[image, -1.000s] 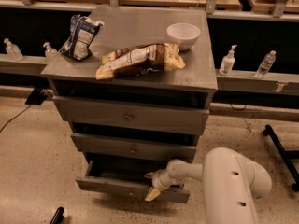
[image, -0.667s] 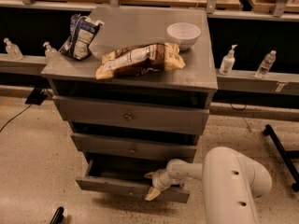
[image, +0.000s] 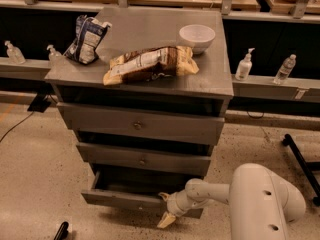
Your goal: Open bottom drawer
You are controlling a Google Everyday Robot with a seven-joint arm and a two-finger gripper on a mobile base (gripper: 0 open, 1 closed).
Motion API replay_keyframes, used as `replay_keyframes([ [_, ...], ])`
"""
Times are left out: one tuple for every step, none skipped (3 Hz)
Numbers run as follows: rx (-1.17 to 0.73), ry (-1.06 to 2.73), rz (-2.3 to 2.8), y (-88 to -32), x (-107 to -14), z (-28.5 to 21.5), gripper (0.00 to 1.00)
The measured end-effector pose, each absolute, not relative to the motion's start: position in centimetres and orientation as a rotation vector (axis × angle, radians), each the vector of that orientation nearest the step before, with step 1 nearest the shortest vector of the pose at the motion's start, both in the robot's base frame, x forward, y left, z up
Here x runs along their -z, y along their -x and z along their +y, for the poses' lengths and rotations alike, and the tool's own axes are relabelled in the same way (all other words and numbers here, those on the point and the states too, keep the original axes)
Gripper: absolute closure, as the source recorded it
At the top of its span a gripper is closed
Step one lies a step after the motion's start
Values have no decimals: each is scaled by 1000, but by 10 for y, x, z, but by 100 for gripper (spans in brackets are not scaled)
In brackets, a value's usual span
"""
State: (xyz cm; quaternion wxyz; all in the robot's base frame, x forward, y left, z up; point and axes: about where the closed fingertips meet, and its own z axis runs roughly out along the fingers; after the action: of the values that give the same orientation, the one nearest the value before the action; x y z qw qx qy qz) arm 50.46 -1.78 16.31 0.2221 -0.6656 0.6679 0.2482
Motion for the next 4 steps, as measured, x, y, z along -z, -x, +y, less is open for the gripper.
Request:
replay_keyframes([
  [-686, 1839, 1845, -506, -166, -18, 32],
  [-686, 1838, 1845, -506, -167, -18, 32],
  [-686, 1838, 1845, -506, -167, -18, 32],
  [-686, 1838, 1845, -506, -167, -18, 22],
])
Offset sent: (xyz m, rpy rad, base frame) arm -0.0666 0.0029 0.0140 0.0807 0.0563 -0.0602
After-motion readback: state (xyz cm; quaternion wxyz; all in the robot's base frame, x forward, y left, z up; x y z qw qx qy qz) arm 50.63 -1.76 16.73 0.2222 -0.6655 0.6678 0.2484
